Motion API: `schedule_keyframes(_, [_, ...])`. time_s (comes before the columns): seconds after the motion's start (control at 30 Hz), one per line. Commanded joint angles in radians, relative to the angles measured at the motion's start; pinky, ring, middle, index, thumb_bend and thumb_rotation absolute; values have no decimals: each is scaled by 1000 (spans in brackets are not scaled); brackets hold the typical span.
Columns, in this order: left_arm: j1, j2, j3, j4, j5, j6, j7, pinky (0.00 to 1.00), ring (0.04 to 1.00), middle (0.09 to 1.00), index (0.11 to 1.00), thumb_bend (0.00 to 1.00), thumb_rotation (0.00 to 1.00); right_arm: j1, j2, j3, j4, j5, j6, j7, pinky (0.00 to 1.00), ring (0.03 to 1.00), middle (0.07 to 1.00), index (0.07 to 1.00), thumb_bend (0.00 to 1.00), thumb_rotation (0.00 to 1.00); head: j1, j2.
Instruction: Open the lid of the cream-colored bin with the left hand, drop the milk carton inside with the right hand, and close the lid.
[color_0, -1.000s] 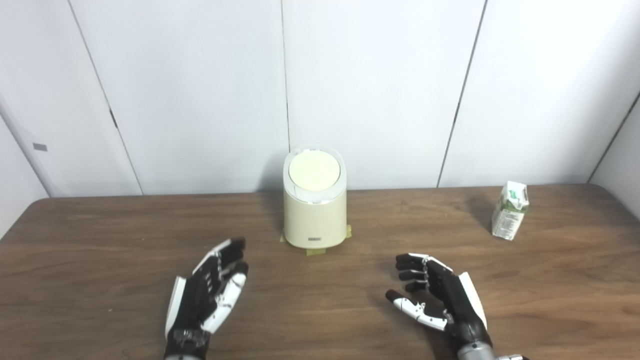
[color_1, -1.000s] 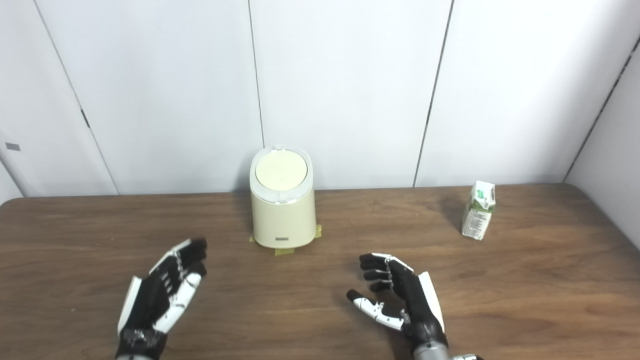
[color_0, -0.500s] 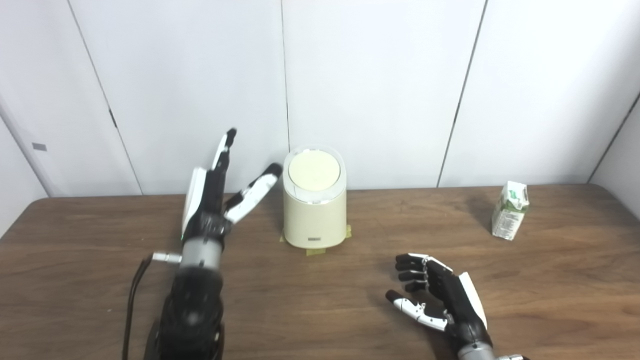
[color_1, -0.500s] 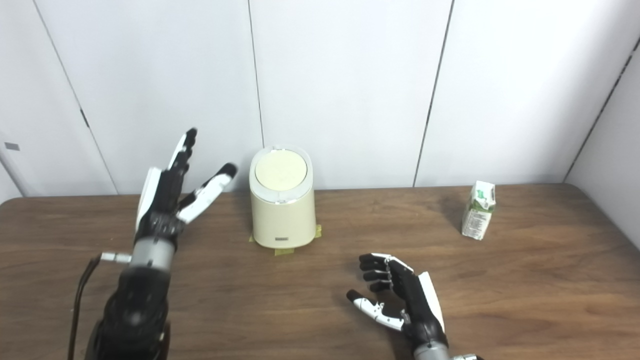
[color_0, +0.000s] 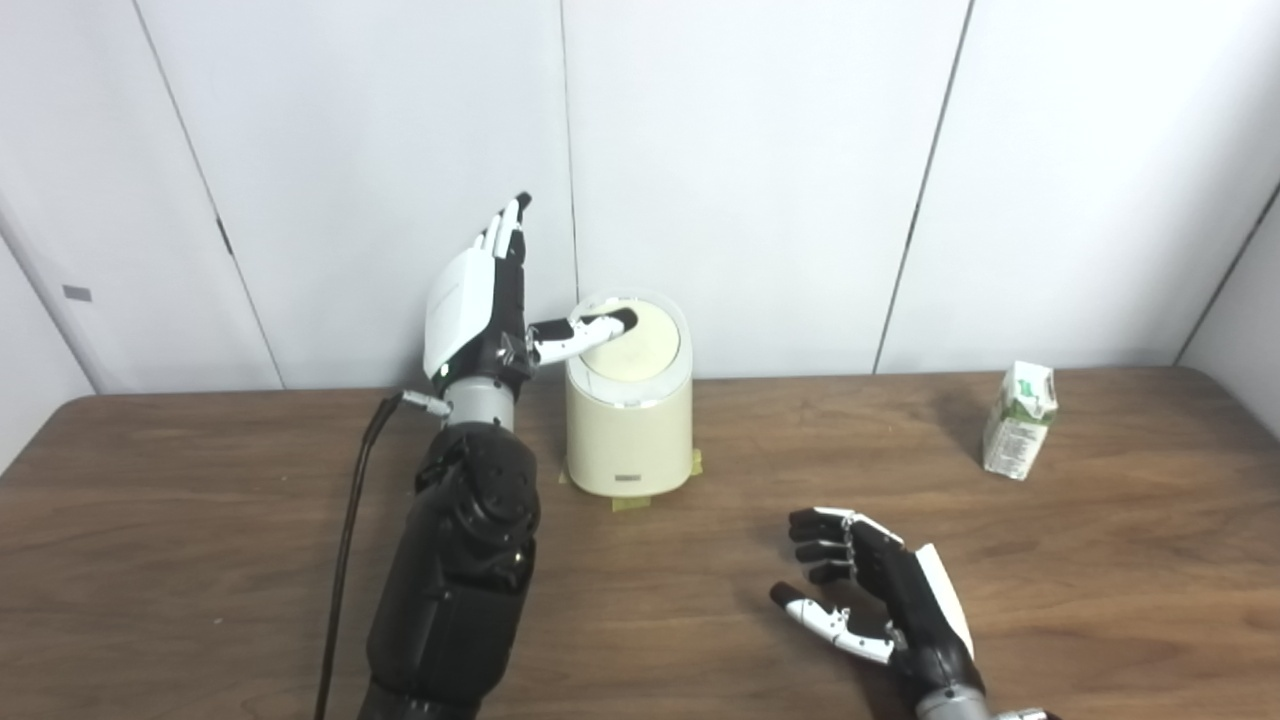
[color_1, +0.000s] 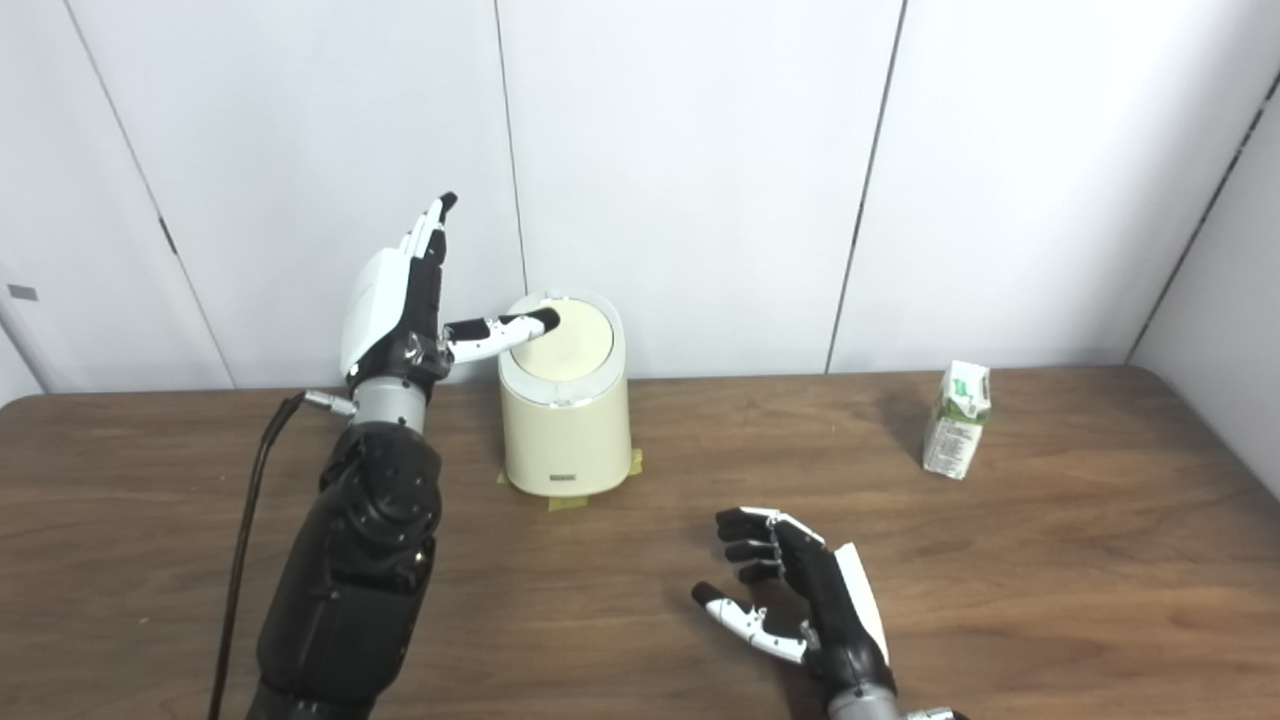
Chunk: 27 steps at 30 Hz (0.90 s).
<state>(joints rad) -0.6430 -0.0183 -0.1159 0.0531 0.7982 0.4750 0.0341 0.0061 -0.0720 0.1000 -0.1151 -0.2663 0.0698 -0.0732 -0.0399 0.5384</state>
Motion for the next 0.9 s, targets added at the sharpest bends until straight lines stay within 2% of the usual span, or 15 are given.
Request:
schedule_keyframes(0.0, [-84, 4, 1, 12, 43, -5, 20, 1000, 1000, 1000, 1000, 859, 310, -11, 4, 14, 8, -15, 0, 13, 582, 651, 677, 664, 313, 46, -6, 2])
schedule_keyframes(0.17, [-117, 3, 21, 84, 66, -5, 42, 1000, 1000, 1000, 1000, 863, 284, -10, 8, 23, 7, -28, -13, 5, 571, 644, 671, 663, 313, 49, -7, 5])
schedule_keyframes(0.23, [-126, 4, 26, 110, 67, -5, 51, 1000, 1000, 1000, 1000, 865, 271, -11, 6, 29, -2, -45, 2, 7, 566, 642, 671, 665, 312, 68, -9, 3])
schedule_keyframes(0.5, [-146, 25, 16, 202, 78, -6, 85, 1000, 1000, 1000, 1000, 852, 270, -11, 15, 33, -18, -60, 29, 9, 571, 651, 673, 666, 324, 86, -11, 4])
schedule_keyframes(0.67, [-147, 37, 8, 240, 90, -6, 96, 1000, 1000, 1000, 1000, 889, 251, -10, 16, 36, -18, -65, 22, 10, 579, 653, 671, 664, 323, 110, -11, 8])
schedule_keyframes(0.87, [-132, 40, 5, 258, 31, -7, 76, 1000, 1000, 1000, 1000, 909, 238, -13, 19, 38, -14, -69, 25, 10, 583, 654, 672, 665, 324, 91, -18, 11])
